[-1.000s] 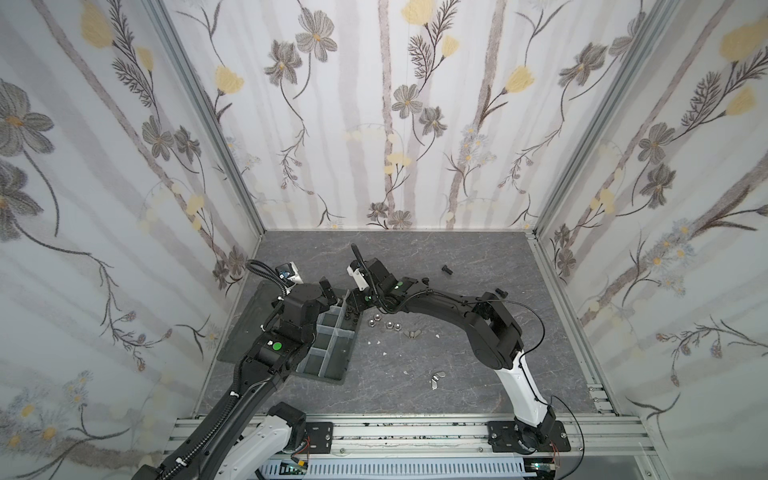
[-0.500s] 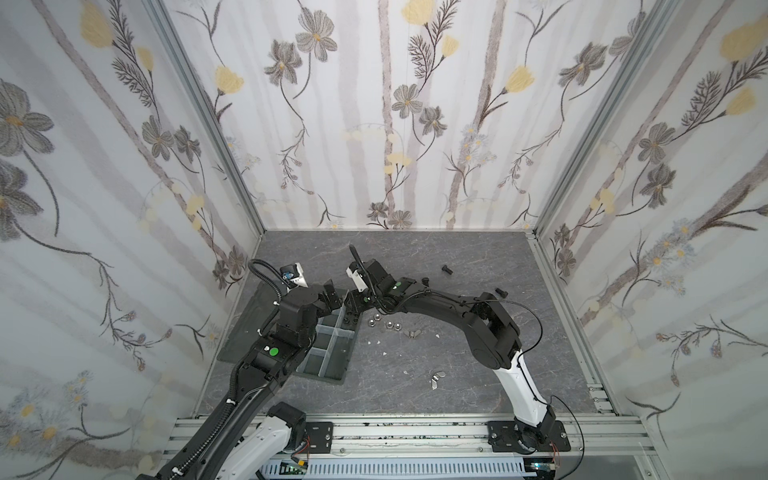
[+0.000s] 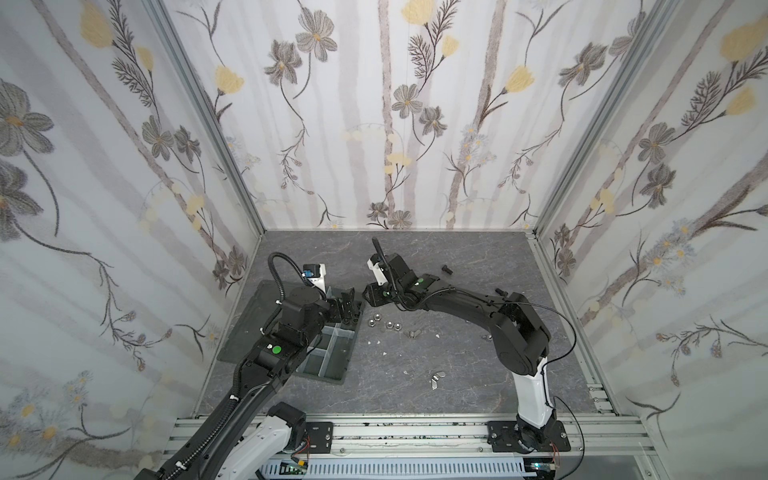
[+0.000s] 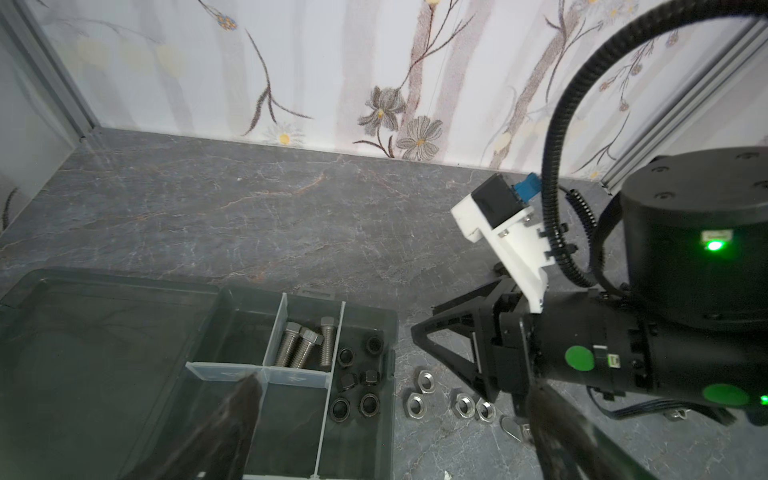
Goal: Sort the screws and nuts into containers
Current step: 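Withdraw the right gripper toward the parts while the left gripper reaches out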
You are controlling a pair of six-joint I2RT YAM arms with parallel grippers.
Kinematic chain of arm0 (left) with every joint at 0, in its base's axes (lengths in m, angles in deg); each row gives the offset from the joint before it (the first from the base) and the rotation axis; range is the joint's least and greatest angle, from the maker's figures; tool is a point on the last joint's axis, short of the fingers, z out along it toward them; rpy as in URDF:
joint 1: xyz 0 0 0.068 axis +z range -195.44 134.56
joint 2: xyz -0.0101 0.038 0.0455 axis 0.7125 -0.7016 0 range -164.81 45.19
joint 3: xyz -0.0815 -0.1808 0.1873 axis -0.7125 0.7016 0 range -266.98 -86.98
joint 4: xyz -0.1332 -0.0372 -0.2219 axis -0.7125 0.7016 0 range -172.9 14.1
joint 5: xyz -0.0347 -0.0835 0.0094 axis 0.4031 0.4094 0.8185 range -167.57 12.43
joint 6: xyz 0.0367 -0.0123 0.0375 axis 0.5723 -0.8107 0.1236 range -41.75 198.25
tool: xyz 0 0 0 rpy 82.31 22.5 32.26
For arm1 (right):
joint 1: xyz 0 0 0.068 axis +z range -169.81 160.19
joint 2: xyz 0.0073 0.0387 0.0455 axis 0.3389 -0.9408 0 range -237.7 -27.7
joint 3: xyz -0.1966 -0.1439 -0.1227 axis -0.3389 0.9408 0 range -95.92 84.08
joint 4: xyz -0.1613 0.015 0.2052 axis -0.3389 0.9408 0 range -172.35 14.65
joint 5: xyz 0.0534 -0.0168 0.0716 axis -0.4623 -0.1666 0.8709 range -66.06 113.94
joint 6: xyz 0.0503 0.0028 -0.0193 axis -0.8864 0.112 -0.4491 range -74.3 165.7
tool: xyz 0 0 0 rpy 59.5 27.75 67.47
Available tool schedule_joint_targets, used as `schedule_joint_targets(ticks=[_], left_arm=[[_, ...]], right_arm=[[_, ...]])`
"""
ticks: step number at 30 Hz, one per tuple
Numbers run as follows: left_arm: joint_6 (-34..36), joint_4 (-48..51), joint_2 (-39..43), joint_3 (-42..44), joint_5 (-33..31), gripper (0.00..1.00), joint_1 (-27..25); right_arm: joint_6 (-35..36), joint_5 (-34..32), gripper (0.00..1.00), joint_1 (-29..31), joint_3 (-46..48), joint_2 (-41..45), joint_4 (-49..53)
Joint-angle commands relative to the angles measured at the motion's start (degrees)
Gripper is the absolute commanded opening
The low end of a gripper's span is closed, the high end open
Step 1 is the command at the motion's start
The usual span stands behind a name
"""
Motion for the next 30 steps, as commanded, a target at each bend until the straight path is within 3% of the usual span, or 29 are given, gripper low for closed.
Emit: schedule_joint_targets(ticks=[1, 10, 17, 24, 30], left_arm=[[0.6, -1.0, -2.3, -1.1, 3.5, 1.00, 0.1], [-1.1, 0.1, -10.9, -5.2, 4.1, 1.00, -4.5], [-1.3, 1.3, -16.3, -9.1, -3.1, 1.00, -11.9], [-2.9, -0.5, -22.5, -12.2, -5.0, 1.00, -16.7], [-4.7, -3.2, -26.0, -12.7, -4.6, 1.00, -19.3]], right_arm=[[-0.4, -2.7, 0.45, -2.3, 4.0, 3.9, -2.3], [-0.1, -6.4, 0.45, -10.5, 19.1, 17.6, -3.2], [0.5, -8.2, 0.44, -19.1, 29.6, 26.7, -4.2], [1.6, -13.9, 0.43, -25.3, 36.5, 32.0, -4.0], [1.5, -16.2, 0.31, -30.1, 41.6, 32.8, -6.5]])
